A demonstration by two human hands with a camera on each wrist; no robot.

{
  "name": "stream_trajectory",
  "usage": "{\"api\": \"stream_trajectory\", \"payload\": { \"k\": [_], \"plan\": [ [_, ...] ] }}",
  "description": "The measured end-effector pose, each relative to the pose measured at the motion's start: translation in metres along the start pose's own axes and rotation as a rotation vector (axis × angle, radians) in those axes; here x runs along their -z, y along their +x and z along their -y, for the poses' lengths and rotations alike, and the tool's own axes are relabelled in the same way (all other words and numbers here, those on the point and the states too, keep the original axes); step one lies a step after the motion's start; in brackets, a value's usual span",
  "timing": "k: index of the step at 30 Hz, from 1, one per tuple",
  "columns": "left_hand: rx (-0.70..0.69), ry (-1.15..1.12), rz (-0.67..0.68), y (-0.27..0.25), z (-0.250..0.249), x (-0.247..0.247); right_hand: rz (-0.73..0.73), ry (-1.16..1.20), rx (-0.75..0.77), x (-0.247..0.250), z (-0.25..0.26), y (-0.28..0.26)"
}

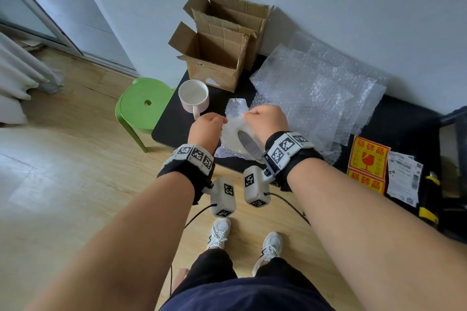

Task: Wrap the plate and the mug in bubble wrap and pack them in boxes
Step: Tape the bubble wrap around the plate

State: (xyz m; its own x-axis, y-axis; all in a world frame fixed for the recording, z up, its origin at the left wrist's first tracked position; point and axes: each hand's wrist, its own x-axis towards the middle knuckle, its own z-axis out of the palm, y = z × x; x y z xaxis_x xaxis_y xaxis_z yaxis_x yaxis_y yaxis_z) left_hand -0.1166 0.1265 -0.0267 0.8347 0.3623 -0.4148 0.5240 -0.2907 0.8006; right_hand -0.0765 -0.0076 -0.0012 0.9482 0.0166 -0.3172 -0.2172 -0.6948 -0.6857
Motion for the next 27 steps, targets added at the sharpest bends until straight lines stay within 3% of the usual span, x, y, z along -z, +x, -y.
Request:
{"api": "stream_trajectory", "payload": {
  "k": [3,8,12,17,22,27],
  "plan": [
    [0.040,-0.181,0.003,0.003,-0.006,0.002,0.009,-0.019,0.003,-0.001,0.001,0.001],
    [-0.096,0.003,0.027,0.005,-0.005,0.001,0.012,0.006,0.019,0.001,0.002,0.000],
    [-0.085,0.002,-0.060,0.011,-0.009,0.000,0.069,0.072,0.026,0.001,0.003,-0.004],
    [-0.041,-0.028,-0.060,0.015,-0.010,-0.004,0.044,0.183,-0.057,0.012,0.000,-0.007],
    [-0.056,0.065,-0.187,0.017,-0.022,-0.006,0.027,0.168,-0.042,0.011,0.001,-0.004],
    [-0.093,0.122,-0.211,0.018,-0.027,-0.002,-0.003,0.104,0.014,0.007,0.004,0.000]
  ]
}}
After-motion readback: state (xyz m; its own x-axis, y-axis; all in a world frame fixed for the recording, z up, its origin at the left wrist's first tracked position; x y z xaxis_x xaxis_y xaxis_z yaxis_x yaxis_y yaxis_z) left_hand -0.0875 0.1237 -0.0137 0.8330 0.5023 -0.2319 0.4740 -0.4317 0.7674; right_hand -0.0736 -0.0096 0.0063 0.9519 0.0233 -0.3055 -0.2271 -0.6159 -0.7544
